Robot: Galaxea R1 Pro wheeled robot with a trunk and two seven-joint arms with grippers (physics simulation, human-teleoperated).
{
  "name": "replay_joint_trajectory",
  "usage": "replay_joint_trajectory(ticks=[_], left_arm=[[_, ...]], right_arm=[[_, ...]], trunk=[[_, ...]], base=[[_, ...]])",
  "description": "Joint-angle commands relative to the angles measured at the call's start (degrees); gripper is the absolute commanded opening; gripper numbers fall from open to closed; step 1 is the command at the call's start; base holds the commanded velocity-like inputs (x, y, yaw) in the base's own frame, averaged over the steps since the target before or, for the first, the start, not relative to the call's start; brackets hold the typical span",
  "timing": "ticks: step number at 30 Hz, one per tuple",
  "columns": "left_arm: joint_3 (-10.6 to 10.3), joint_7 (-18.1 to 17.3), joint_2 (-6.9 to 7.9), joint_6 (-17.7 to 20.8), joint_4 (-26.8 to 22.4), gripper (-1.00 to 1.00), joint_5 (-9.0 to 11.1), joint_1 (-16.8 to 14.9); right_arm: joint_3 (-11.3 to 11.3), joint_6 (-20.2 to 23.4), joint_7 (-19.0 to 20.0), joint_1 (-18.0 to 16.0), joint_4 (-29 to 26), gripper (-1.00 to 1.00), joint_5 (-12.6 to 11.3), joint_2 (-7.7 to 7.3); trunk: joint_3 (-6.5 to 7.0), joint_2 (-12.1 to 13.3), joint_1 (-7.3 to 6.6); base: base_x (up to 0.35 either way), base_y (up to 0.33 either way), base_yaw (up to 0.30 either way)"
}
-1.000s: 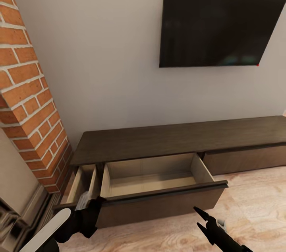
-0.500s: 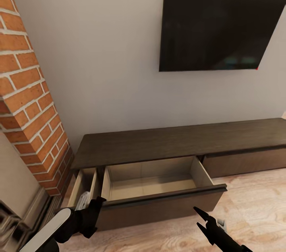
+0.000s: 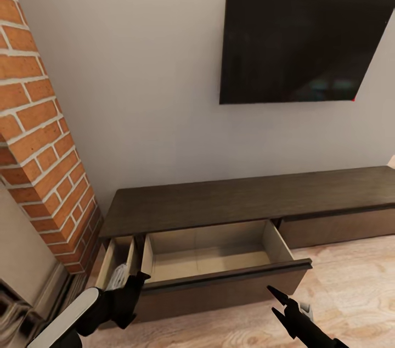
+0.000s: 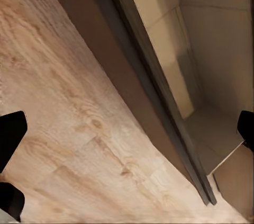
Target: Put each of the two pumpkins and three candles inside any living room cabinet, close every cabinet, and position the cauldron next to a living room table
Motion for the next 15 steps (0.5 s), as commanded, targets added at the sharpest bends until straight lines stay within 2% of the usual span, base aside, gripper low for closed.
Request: replay_joint_trajectory(ticks=[1,2,4,7,11,15], left_arm=[[0.02,0.07,0.02,1.95,-0.09,1.0,-0.82,-0.1],[0.17,-0.23,-0.02,5.08,-0.13,1.0,-3.33,-0.27],[0.79,-1.33,-0.11,7.67,-0.15,1.0,-6.81,-0.44],[1.82,-2.5,-0.23,9.33,-0.21,1.0,-10.14,-0.8],[2.15,-2.75,-0.25,11.88,-0.25,1.0,-11.93,-2.14],[2.32,-2.64,-0.19,13.69,-0.25,1.0,-12.34,-2.59]], right_arm=[[0.4,0.49,0.12,-0.04,0.02,1.0,-0.57,-0.03],[0.39,0.48,0.12,-0.04,0.02,1.0,-0.55,-0.03],[0.41,0.48,0.12,-0.04,0.02,1.0,-0.54,-0.03],[0.42,0.48,0.12,-0.04,0.02,1.0,-0.53,-0.03],[0.43,0.46,0.07,-0.02,0.02,1.0,-0.53,-0.03],[0.41,0.44,0.04,0.0,0.02,1.0,-0.53,-0.03]], trunk=[[0.13,0.39,-0.23],[0.31,0.79,-0.45],[0.67,1.59,-0.89],[1.21,2.8,-1.55],[1.93,4.4,-2.43],[2.64,6.0,-3.31]], base=[[0.0,0.0,0.0],[0.0,0.0,0.0],[0.0,0.0,0.0],[0.0,0.0,0.0],[0.0,0.0,0.0],[0.0,0.0,0.0]])
